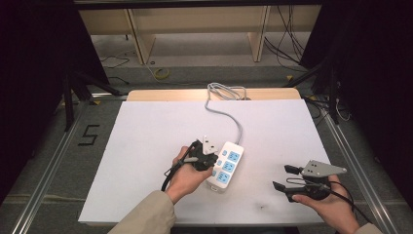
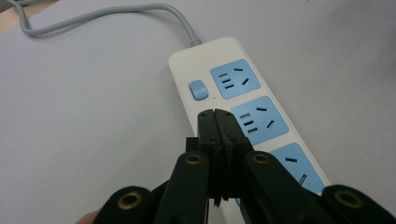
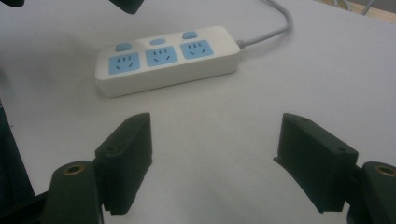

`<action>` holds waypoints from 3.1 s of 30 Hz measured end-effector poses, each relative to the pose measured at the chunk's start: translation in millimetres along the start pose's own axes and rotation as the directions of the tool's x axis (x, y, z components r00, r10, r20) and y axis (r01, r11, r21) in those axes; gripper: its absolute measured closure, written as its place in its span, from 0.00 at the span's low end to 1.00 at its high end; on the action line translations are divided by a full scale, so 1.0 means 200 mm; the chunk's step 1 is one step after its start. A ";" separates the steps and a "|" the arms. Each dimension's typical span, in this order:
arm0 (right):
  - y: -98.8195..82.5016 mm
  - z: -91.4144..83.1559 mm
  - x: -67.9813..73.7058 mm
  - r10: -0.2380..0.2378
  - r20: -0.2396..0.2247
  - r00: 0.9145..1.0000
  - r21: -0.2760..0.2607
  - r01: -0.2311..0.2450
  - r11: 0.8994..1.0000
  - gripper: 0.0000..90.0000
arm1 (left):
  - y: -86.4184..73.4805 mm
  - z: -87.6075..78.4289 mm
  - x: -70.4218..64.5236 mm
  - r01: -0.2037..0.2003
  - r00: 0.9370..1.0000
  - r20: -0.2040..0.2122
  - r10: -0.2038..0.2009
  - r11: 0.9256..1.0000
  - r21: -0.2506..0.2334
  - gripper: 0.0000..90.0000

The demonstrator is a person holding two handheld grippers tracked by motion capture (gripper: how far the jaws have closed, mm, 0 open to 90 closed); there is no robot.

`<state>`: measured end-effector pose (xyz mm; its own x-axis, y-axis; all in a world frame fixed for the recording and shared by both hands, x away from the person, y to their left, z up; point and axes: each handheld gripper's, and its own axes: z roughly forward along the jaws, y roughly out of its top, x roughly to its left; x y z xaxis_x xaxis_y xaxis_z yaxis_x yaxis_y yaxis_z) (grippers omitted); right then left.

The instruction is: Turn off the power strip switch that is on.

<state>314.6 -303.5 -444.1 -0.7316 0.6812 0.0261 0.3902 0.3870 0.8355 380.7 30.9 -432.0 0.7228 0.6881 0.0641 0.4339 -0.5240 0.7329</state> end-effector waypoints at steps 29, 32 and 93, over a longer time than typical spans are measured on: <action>0.00 0.00 0.00 0.005 -0.003 1.000 0.006 -0.005 1.000 0.30 | 0.05 0.12 -0.01 0.000 1.000 0.022 -0.002 0.996 0.087 1.00; 0.00 0.00 0.00 0.005 -0.004 1.000 0.007 -0.005 1.000 0.30 | 0.05 0.14 -0.01 -0.003 1.000 0.025 0.001 0.995 0.097 1.00; -0.01 0.00 0.01 0.002 -0.006 1.000 0.010 -0.002 1.000 0.30 | 0.08 0.20 -0.01 0.035 0.999 0.023 -0.040 0.983 0.181 1.00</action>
<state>312.6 -304.1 -445.4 -0.7344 0.6780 0.0309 0.3969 0.3920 0.8299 408.8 1.3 -448.3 0.7171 0.6967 0.0196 0.5491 -0.5821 0.5998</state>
